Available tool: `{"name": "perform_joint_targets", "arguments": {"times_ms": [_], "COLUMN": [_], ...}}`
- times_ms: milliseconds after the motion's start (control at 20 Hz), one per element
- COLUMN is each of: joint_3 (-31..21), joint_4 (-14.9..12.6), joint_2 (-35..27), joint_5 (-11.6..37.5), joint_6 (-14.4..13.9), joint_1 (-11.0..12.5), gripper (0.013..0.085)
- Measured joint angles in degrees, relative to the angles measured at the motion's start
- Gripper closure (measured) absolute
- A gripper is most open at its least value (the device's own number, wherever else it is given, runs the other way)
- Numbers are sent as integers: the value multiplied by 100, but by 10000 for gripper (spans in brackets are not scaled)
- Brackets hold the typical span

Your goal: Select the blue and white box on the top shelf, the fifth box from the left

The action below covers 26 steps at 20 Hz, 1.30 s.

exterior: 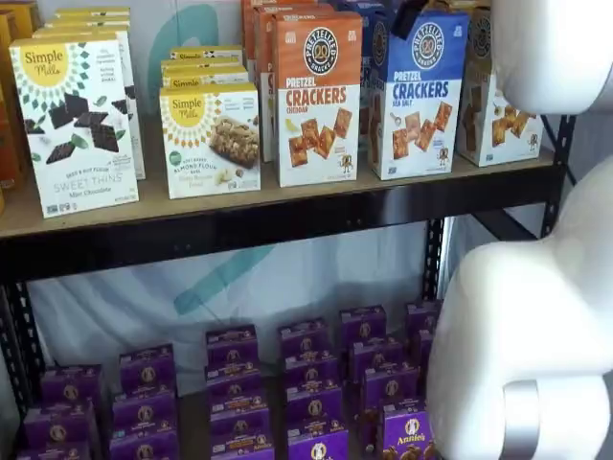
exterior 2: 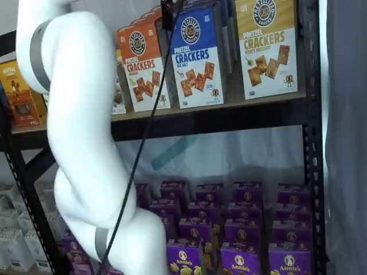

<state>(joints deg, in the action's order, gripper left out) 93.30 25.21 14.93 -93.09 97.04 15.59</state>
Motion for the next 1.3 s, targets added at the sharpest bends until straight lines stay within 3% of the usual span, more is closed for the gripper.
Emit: {"name": "perform_joint_targets", "arguments": {"times_ms": [450, 950, 1300], "joint_3": [53, 668, 684], "joint_4": [-228, -922, -1042], "joint_2": [-182, -667, -712], "joint_5": [35, -721, -826], "joint_6": [115, 123, 124], "joint_1": [-20, -203, -244], "gripper": [130, 130, 130]}}
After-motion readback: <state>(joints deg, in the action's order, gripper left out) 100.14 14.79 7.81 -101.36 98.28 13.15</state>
